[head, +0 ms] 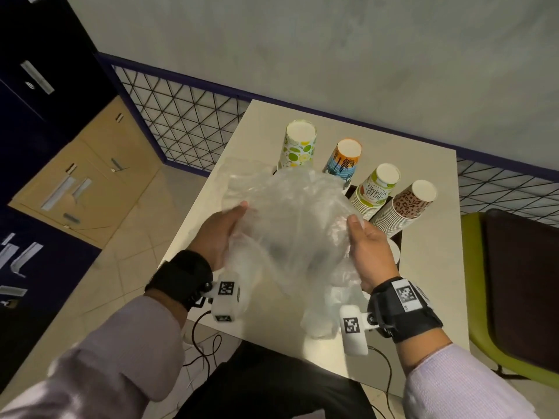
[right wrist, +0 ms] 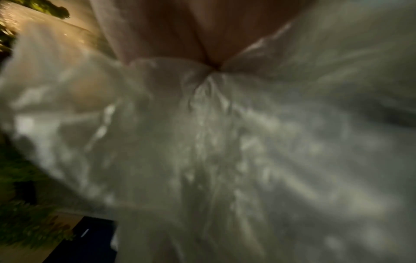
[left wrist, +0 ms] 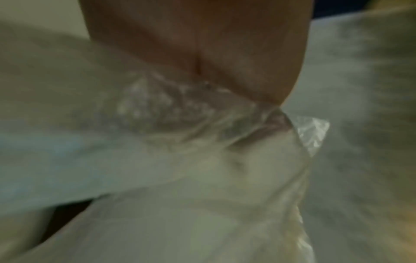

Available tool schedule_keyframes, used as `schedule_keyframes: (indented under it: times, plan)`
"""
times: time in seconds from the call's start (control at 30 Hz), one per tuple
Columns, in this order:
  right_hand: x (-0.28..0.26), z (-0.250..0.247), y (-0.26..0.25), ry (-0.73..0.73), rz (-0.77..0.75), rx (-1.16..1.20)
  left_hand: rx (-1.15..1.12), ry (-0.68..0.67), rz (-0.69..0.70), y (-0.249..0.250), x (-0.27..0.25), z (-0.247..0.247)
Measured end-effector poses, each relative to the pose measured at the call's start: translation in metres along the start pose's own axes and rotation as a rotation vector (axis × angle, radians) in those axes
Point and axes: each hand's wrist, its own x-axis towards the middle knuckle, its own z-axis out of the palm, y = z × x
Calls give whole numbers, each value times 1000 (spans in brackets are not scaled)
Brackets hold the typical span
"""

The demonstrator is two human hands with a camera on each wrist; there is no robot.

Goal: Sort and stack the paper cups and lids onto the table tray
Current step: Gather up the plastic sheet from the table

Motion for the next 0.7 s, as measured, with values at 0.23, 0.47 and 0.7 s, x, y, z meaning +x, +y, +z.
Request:
schedule_keyframes:
  times: [0.23,0.47,0.7]
  plan:
    - [9,18,9,-150,34,-68,-128,-85,-309,-40,-10,10]
    - [18,20,28,-179,114,-38,-445,-250,-238,-37,-5,12]
    - [9,21,12,-304,38,-72,-48,-63,-141,-51,13,27]
